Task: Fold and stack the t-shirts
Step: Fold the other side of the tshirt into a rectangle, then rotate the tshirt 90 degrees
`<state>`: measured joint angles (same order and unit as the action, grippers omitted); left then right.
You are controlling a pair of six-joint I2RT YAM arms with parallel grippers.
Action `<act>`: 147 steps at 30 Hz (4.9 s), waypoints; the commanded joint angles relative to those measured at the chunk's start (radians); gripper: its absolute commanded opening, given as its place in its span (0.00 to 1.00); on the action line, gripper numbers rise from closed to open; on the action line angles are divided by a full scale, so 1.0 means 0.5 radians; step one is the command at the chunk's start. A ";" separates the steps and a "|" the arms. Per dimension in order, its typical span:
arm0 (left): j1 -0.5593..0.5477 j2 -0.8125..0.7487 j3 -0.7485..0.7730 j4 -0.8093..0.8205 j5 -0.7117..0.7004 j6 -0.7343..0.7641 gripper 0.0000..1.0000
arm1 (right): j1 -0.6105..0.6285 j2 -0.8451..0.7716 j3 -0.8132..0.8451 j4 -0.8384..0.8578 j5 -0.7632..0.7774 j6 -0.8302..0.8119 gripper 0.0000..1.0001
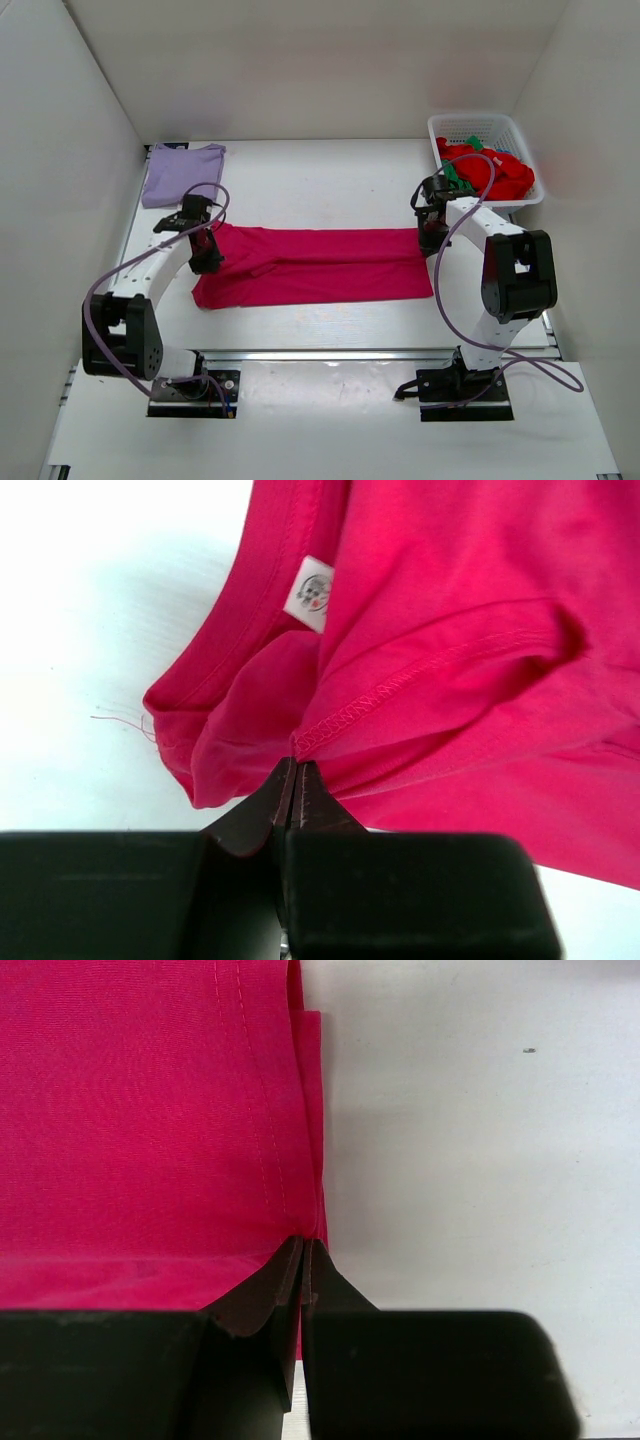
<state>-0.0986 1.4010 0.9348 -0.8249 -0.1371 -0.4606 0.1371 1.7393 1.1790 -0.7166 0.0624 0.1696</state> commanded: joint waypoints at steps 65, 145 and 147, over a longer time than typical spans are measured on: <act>-0.401 -0.807 -0.443 -0.032 -0.112 -0.508 0.50 | 0.078 -0.042 0.109 0.059 0.114 0.023 0.51; -0.309 2.803 3.794 -0.455 0.406 -0.091 0.37 | 1.649 -0.165 -0.477 0.381 0.293 1.523 0.49; -0.300 2.812 3.800 -0.452 0.388 -0.100 0.38 | 1.707 -0.190 -0.435 0.375 0.351 1.572 0.50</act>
<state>-0.2462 2.8021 2.7899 -1.0348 0.0360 -0.4980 0.9493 1.6264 0.9417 -0.5739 0.2089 0.8623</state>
